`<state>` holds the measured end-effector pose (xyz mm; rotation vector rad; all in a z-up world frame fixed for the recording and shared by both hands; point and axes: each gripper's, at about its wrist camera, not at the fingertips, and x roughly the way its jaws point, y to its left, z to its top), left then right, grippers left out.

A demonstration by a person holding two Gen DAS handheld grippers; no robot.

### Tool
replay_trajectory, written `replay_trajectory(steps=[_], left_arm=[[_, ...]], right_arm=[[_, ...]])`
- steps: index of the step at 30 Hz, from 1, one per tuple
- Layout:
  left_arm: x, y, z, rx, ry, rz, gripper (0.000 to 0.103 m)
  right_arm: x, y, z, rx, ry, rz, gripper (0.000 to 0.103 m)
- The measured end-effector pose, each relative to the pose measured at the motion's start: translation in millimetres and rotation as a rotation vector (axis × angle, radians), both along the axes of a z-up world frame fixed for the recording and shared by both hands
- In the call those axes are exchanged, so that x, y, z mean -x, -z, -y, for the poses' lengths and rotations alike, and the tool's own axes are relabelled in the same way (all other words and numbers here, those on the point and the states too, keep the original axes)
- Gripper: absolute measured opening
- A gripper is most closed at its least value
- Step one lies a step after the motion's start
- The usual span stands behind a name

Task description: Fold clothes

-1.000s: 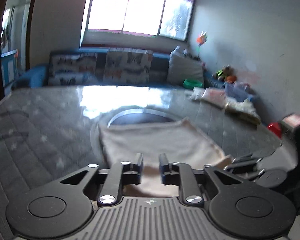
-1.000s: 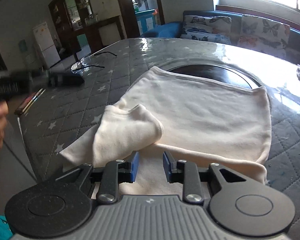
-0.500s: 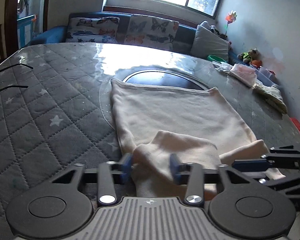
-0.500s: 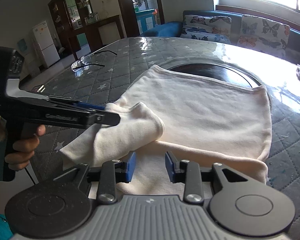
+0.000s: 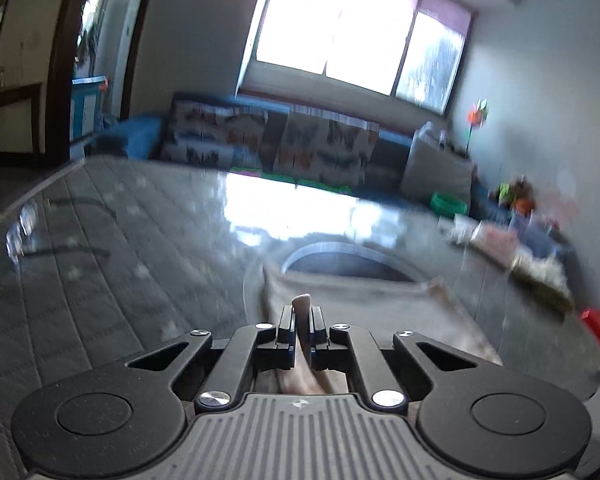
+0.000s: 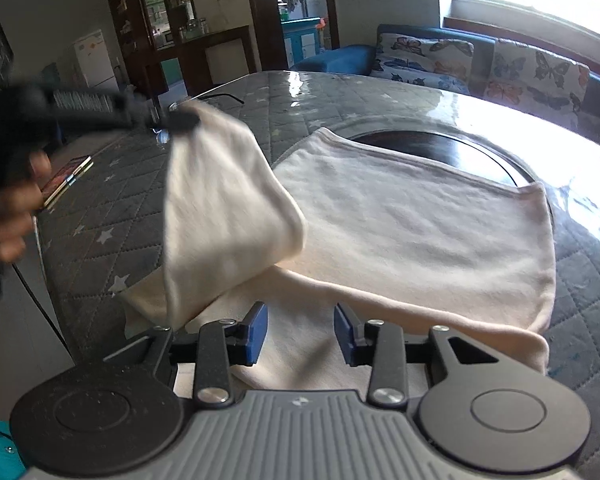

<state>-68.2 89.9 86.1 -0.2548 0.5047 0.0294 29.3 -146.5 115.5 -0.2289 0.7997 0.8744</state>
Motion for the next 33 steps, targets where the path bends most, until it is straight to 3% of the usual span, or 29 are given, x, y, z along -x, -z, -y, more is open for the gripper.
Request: replay_trajectory(steps=[7, 12, 19, 23, 25, 27, 30, 33], left_arm=[[19, -44, -2, 0.006, 0.015, 0.153, 0.007], [18, -53, 12, 0.007, 0.078, 0.172, 0.007], [11, -52, 62, 0.044, 0.239, 0.183, 0.007], [5, -29, 107, 0.025, 0.407, 0.117, 0.014], [3, -12, 130, -0.011, 0.473, 0.06, 0.029], [4, 4, 139, -0.028, 0.527, 0.007, 0.033], [12, 14, 132, -0.067, 0.538, -0.01, 0.041], [11, 21, 108, -0.106, 0.464, -0.039, 0.045]], right_arm=[[5, -1, -19, -0.013, -0.045, 0.015, 0.037], [13, 2, -33, 0.005, -0.106, 0.02, 0.037], [0, -13, 12, -0.017, 0.031, -0.003, 0.042], [-6, -18, 44, -0.009, 0.125, 0.004, 0.042], [-9, -19, 64, -0.011, 0.182, 0.0, 0.042], [-10, -18, 77, -0.009, 0.221, -0.001, 0.042], [-9, -20, 92, -0.011, 0.249, 0.001, 0.041], [-10, -21, 101, -0.025, 0.257, 0.01, 0.04]])
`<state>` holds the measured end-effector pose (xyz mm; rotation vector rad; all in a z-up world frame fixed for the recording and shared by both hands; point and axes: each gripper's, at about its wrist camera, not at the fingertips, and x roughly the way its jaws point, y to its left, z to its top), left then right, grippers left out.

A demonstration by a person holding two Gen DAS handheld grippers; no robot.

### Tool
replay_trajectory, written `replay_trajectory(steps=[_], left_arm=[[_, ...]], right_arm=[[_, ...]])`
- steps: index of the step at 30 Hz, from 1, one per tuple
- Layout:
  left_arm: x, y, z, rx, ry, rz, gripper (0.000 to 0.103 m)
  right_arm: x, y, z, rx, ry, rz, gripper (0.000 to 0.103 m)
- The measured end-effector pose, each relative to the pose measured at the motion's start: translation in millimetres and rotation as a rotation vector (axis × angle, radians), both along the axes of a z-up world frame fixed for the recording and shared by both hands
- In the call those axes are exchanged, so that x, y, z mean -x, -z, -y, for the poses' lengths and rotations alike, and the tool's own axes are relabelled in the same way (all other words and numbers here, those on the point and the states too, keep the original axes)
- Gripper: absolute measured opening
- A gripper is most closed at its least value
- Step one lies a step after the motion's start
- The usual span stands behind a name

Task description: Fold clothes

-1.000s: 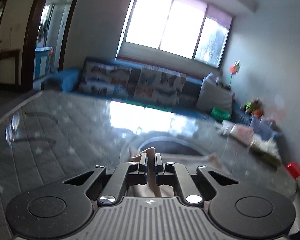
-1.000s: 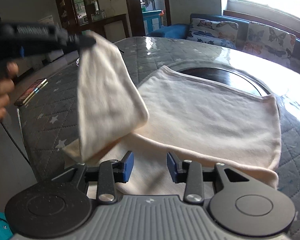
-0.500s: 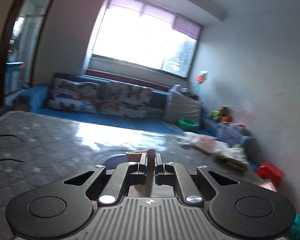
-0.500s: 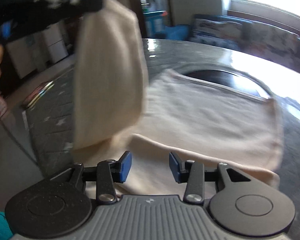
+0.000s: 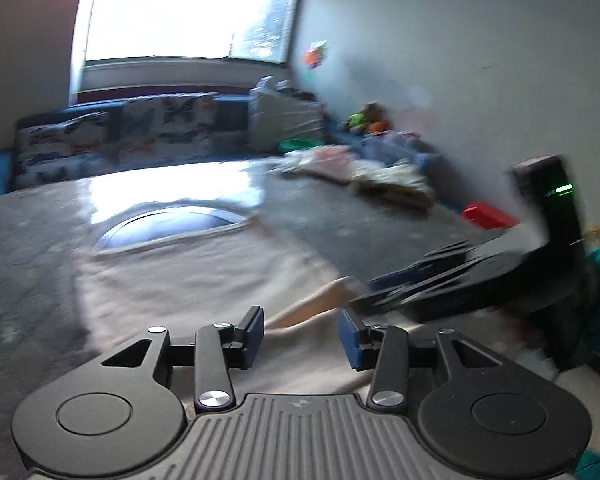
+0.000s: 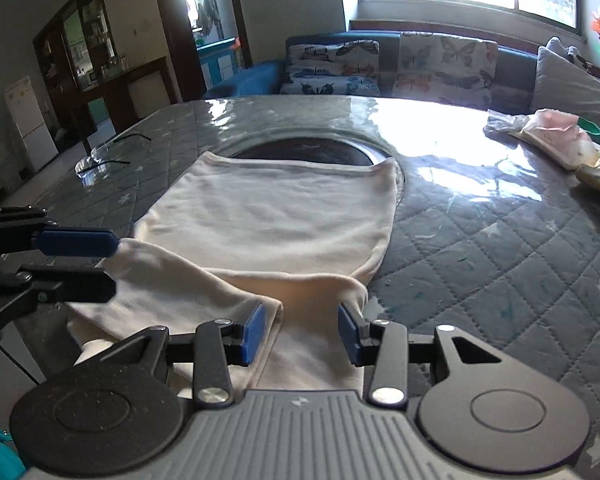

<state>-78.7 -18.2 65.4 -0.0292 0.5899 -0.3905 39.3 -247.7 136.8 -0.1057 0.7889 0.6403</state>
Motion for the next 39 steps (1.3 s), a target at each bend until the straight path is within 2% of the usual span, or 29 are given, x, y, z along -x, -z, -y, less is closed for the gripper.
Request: replay_trajectory(steps=[5, 10, 13, 14, 17, 19, 22, 25, 27, 33, 35, 37, 39], left_arm=[[-12, 22, -43, -0.078, -0.173, -0.07, 0.045], [0, 39, -60, -0.11, -0.195, -0.116, 0.045], [4, 45, -60, -0.126, -0.185, -0.124, 0.045], [5, 47, -60, -0.129, -0.181, -0.127, 0.045], [8, 51, -61, -0.143, -0.171, -0.139, 0.045], [8, 53, -61, -0.15, -0.165, -0.147, 0.045], [9, 45, -64, -0.134, -0.165, -0.129, 0.045], [6, 31, -63, -0.103, -0.16, -0.093, 0.045], [2, 27, -62, -0.087, -0.156, -0.079, 0.045], [-21, 39, -55, -0.05, -0.131, -0.114, 0.044], [-26, 45, -55, -0.043, -0.119, -0.138, 0.045], [-28, 51, -56, -0.033, -0.117, -0.157, 0.044], [-26, 51, -60, -0.02, -0.121, -0.159, 0.044]], right_arm=[[-6, 6, -8, -0.042, -0.03, -0.026, 0.035], [-9, 24, -21, -0.027, -0.044, -0.074, 0.029], [-7, 27, -24, -0.02, -0.048, -0.077, 0.016], [-5, 25, -24, -0.015, -0.047, -0.065, 0.008], [-1, 17, -26, 0.004, -0.048, -0.014, 0.003], [3, 5, -26, 0.023, -0.047, 0.052, 0.001], [4, -2, -26, 0.048, -0.028, 0.102, 0.001], [-3, 5, -24, 0.042, -0.019, 0.053, 0.002], [-8, 11, -19, -0.014, -0.005, -0.027, 0.009], [-10, 20, -17, -0.05, -0.017, -0.09, 0.017], [-8, 26, -19, -0.043, -0.02, -0.099, 0.016], [-6, 26, -21, -0.028, -0.03, -0.081, 0.006], [-2, 20, -23, -0.015, -0.038, -0.035, 0.003]])
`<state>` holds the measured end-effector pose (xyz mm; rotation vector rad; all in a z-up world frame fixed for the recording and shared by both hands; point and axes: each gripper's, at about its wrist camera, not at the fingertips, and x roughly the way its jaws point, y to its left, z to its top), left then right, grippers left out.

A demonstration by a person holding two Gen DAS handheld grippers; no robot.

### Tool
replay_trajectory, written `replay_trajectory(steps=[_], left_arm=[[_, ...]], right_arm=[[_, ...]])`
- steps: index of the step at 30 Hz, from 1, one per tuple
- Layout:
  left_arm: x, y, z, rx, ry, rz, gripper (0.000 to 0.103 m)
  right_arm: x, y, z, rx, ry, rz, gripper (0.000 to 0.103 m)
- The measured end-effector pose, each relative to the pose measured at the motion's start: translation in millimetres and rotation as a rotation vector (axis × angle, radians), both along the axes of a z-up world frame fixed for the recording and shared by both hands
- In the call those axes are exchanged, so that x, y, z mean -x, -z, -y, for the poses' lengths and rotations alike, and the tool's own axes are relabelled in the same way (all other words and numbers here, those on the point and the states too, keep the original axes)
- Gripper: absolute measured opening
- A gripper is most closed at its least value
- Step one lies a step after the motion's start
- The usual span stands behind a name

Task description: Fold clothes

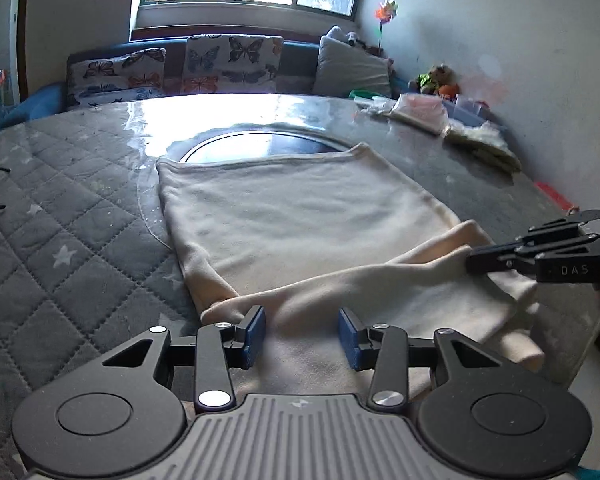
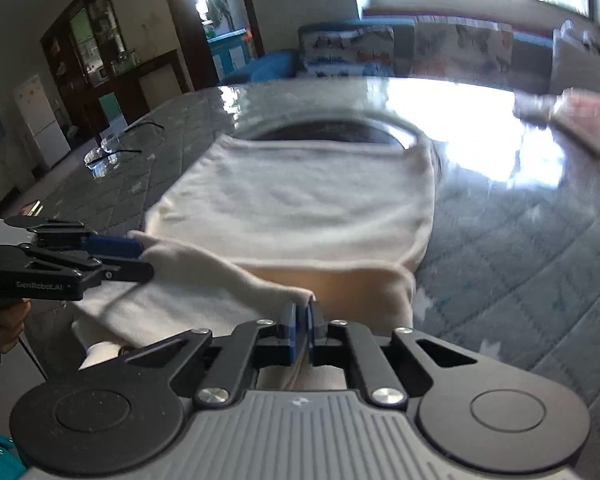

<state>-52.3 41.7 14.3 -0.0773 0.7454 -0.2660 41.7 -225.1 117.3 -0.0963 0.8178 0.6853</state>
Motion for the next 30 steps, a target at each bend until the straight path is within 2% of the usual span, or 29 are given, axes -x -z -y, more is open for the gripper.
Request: replay_trajectory(steps=[3, 6, 8, 12, 15, 17, 20, 22, 27, 30], left_arm=[[6, -5, -3, -0.014, -0.004, 0.029, 0.046], [6, -2, -7, -0.021, -0.015, 0.014, 0.046], [7, -3, -7, -0.037, -0.018, 0.014, 0.046], [13, -16, -5, -0.05, -0.013, 0.055, 0.046], [13, -18, -2, -0.052, 0.005, 0.061, 0.047], [11, -13, 4, -0.062, 0.027, 0.043, 0.048], [13, -4, 12, -0.101, 0.047, 0.022, 0.049], [18, -3, 14, -0.122, 0.057, 0.024, 0.053], [39, -12, 17, -0.172, 0.104, 0.058, 0.056], [56, -13, 24, -0.222, 0.162, 0.078, 0.058]], right_arm=[[6, -13, -4, 0.027, -0.012, 0.082, 0.003], [6, -19, -7, 0.055, -0.012, 0.125, 0.003], [-3, -11, -10, 0.061, -0.02, 0.071, 0.006], [-1, -6, -10, 0.089, 0.006, 0.099, 0.009], [6, -16, -8, 0.048, -0.042, 0.118, 0.009], [9, -14, -11, 0.048, -0.086, 0.1, 0.009], [9, -3, -14, 0.068, -0.112, 0.054, 0.009], [10, 3, -14, 0.083, -0.12, 0.044, 0.01], [21, -8, -13, 0.099, -0.18, 0.075, 0.017], [25, -3, -14, 0.133, -0.204, 0.065, 0.017]])
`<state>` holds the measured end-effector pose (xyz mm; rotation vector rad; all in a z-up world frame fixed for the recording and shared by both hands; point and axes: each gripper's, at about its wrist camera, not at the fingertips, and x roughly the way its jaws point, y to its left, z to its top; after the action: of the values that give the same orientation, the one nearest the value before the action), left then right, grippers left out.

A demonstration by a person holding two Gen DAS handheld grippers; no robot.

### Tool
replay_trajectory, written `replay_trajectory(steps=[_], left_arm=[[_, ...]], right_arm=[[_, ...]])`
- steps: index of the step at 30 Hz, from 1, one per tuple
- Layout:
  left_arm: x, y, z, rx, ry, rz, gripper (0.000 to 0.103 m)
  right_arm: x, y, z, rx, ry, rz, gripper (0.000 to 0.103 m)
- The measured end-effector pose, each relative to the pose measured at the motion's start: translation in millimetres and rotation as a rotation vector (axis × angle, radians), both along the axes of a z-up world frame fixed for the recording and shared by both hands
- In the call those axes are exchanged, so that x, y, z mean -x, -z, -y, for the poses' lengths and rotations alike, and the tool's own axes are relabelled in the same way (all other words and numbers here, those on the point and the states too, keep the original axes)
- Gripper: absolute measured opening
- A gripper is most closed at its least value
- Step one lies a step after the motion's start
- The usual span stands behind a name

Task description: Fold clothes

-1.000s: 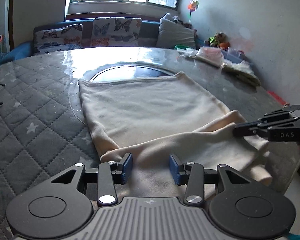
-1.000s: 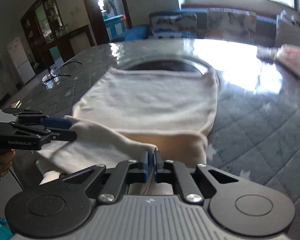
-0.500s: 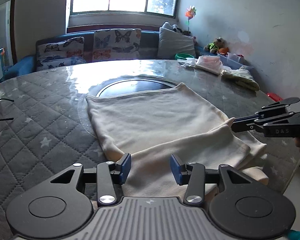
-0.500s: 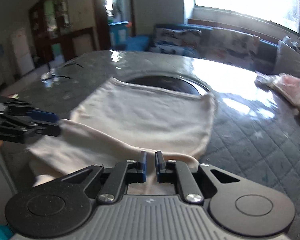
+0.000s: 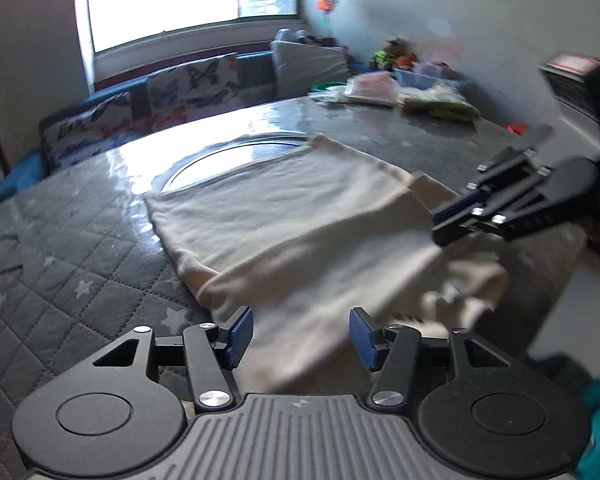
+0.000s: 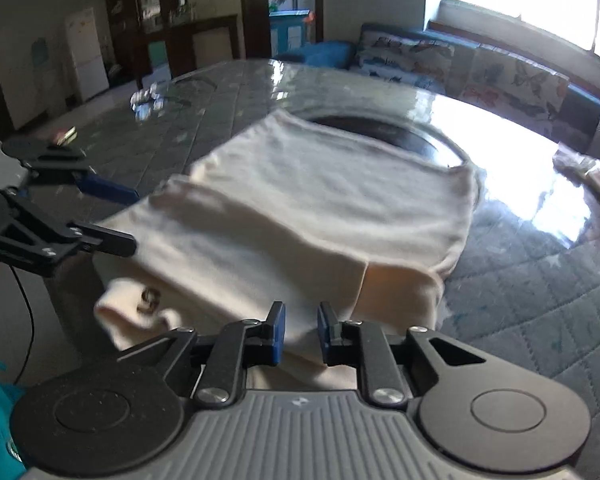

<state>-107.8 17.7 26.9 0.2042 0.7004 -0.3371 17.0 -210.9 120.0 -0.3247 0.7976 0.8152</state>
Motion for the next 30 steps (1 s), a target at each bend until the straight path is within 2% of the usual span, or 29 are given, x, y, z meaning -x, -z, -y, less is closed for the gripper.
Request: replay_trajectory(steps=[5, 8, 15, 17, 21, 24, 30], left_arm=[[29, -3, 15, -0.08, 0.119, 0.042, 0.062], [39, 1, 22, -0.103, 0.166, 0.062, 0.065], [32, 20, 41, -0.129, 0.188, 0.069, 0.064], [30, 23, 44, -0.129, 0.186, 0.074, 0.057], [28, 25, 46, -0.113, 0.178, 0.08, 0.024], [25, 15, 42, -0.084, 0.154, 0.106, 0.018], [-4, 0, 27, 0.008, 0.086, 0.097, 0.016]], right_arm=[[6, -4, 1, 0.015, -0.016, 0.016, 0.019], [11, -12, 6, 0.037, -0.04, 0.038, 0.028], [28, -19, 15, 0.1, -0.087, 0.07, 0.04], [32, -20, 16, 0.115, -0.101, 0.085, 0.046], [38, -20, 19, 0.145, -0.131, 0.112, 0.052], [42, -18, 20, 0.175, -0.163, 0.125, 0.053], [52, -11, 17, 0.188, -0.249, 0.155, 0.053]])
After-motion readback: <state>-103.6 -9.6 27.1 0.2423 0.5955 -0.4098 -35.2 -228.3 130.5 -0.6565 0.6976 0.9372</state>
